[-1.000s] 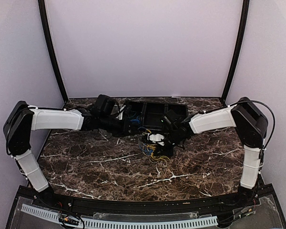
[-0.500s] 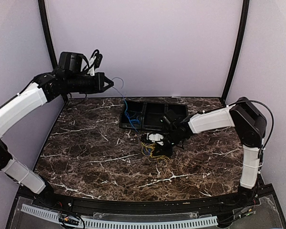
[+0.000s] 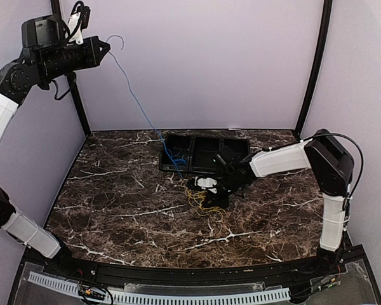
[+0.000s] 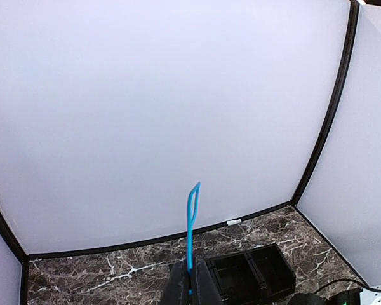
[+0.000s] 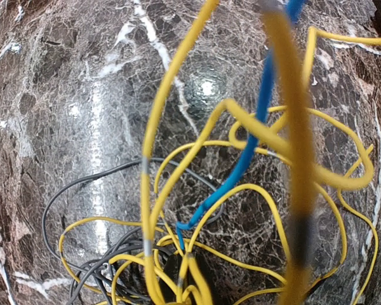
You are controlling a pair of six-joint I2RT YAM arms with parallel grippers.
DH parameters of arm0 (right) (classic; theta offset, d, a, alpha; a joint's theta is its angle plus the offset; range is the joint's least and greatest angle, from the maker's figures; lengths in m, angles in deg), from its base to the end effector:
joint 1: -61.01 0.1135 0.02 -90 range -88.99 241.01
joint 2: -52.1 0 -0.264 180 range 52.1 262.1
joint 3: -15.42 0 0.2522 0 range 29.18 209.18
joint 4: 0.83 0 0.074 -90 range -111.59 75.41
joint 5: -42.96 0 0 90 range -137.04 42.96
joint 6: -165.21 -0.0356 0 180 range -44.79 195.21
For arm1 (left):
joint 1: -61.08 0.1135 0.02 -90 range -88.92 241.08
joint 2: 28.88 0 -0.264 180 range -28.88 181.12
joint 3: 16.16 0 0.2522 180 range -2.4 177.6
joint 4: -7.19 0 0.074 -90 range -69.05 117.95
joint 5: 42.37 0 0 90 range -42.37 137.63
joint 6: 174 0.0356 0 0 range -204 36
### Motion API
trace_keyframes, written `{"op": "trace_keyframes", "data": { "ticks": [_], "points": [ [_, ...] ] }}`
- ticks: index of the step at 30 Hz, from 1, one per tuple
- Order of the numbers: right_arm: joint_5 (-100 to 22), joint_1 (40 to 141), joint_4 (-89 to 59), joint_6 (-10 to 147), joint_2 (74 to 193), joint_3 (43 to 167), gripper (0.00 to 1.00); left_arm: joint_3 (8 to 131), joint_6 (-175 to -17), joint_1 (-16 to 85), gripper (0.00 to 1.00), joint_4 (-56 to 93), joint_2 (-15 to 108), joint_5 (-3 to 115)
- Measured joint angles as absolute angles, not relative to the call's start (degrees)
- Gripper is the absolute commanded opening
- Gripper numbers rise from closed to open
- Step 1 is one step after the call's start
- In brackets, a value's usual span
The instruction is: Untangle the cables
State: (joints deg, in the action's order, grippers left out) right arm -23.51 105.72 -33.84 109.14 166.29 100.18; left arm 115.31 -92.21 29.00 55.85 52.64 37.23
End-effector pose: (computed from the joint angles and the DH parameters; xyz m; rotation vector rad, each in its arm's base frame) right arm 0.2723 0.2895 0.1359 -1.7763 1.9559 0.6079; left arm 0.2172 -0.1286 0.5701 0.1802 1.5530 -0.4153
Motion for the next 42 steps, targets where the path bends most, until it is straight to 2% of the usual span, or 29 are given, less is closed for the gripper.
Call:
{"op": "trace_keyframes", "data": {
  "ticks": [7,12,18,25,28,29,32,35,38,40,42],
  "points": [
    [-23.45,105.72,-34.12,109.06,166.55,100.57,0.00,112.76,-90.57,28.98,0.00,57.42,53.34,33.26],
    [-22.77,105.74,-34.10,108.92,167.75,101.84,0.01,119.31,-84.62,29.03,0.00,56.90,53.51,25.78],
    [-22.25,105.80,-33.44,108.73,168.67,102.65,0.03,122.20,-82.48,29.05,0.00,54.27,52.07,22.66],
    [-22.25,105.80,-33.47,108.49,168.69,102.65,0.13,120.95,-81.76,29.07,0.00,54.03,53.40,21.63],
    [-21.85,105.80,-33.77,107.98,168.69,102.67,0.24,121.00,-80.06,29.07,0.00,53.60,53.91,20.58],
    [-21.55,105.80,-34.01,107.90,168.69,102.74,0.32,121.10,-79.51,29.07,0.00,53.33,53.91,20.36],
    [-21.42,105.80,-35.30,107.70,168.67,103.43,0.48,121.45,-79.27,29.07,0.00,52.92,54.04,20.62],
    [-22.44,105.80,-37.16,107.29,167.93,103.78,0.74,122.33,-79.71,29.09,0.00,53.71,55.31,21.65],
    [-24.54,105.45,-41.90,107.77,163.86,104.29,0.89,123.03,-82.31,29.09,0.00,57.49,60.20,23.29],
    [-24.63,105.28,-42.86,107.92,162.55,104.83,0.97,122.94,-83.29,29.27,0.00,58.38,61.40,24.19],
    [-24.28,104.89,-45.09,108.01,160.74,106.30,0.99,122.66,-85.10,29.51,0.00,59.43,62.80,26.17]
  ]
}}
